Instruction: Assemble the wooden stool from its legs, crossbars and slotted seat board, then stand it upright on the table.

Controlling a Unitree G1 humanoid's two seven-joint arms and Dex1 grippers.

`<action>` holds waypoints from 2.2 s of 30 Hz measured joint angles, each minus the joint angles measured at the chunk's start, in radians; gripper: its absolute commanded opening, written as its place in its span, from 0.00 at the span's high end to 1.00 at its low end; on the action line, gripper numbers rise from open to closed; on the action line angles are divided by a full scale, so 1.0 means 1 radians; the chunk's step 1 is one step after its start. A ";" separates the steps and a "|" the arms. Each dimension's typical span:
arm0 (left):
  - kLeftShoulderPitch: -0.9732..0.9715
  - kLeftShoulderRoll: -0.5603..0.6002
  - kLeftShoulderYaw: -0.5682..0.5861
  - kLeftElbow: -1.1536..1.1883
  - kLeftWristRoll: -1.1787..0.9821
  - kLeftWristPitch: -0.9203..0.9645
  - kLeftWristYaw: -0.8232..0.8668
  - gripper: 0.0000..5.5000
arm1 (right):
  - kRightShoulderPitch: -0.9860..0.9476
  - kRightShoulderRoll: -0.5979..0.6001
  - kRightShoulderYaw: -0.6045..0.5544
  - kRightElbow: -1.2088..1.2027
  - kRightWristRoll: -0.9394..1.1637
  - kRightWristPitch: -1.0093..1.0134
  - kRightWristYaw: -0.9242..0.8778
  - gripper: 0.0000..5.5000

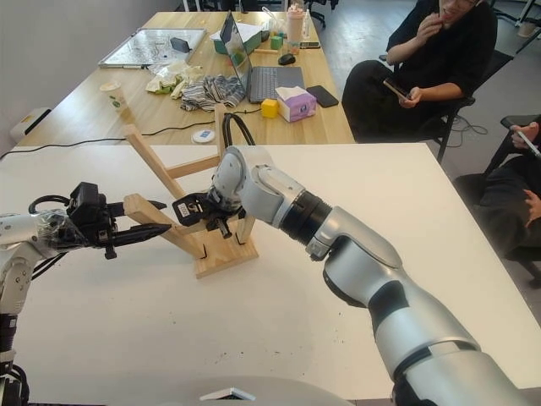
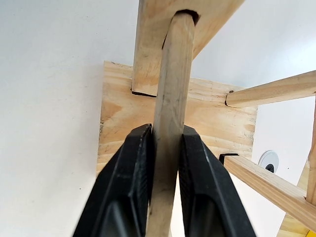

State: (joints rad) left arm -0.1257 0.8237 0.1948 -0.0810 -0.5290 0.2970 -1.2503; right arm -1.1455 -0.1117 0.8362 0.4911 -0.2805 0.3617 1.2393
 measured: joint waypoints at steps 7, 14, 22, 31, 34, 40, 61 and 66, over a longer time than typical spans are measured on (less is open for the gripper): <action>-0.042 0.000 -0.059 0.013 0.048 -0.008 0.002 0.63 | 0.002 0.024 0.014 0.033 -0.045 -0.002 0.001 0.89; -0.244 0.010 -0.239 0.060 0.198 0.002 -0.015 0.63 | -0.005 0.024 0.017 0.049 -0.090 0.063 0.006 0.89; -0.339 0.032 -0.325 0.132 0.236 -0.044 -0.071 0.63 | 0.015 0.025 -0.055 0.016 -0.080 0.167 0.025 0.84; -0.359 0.015 -0.334 0.161 0.213 -0.065 -0.093 0.63 | 0.022 -0.030 -0.166 -0.065 0.015 0.110 0.139 0.57; -0.359 0.016 -0.334 0.163 0.210 -0.071 -0.093 0.63 | -0.036 -0.151 -0.250 -0.176 0.053 0.052 0.188 0.47; -0.310 0.010 -0.295 0.094 0.184 -0.011 -0.019 0.63 | -0.136 -0.258 -0.547 -0.144 0.200 0.108 0.090 0.35; -0.288 0.015 0.245 0.124 -0.403 0.489 0.082 0.20 | 0.796 -0.017 -0.553 -0.574 0.698 0.461 -0.409 0.35; -0.280 0.037 0.376 0.198 -0.524 0.597 0.127 0.20 | 0.712 0.107 -0.445 -0.324 0.503 0.194 -0.570 0.35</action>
State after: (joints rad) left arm -0.4057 0.8610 0.5706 0.1168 -1.0528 0.8936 -1.1233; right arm -0.4340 -0.0046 0.3912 0.1675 0.2224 0.5556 0.6689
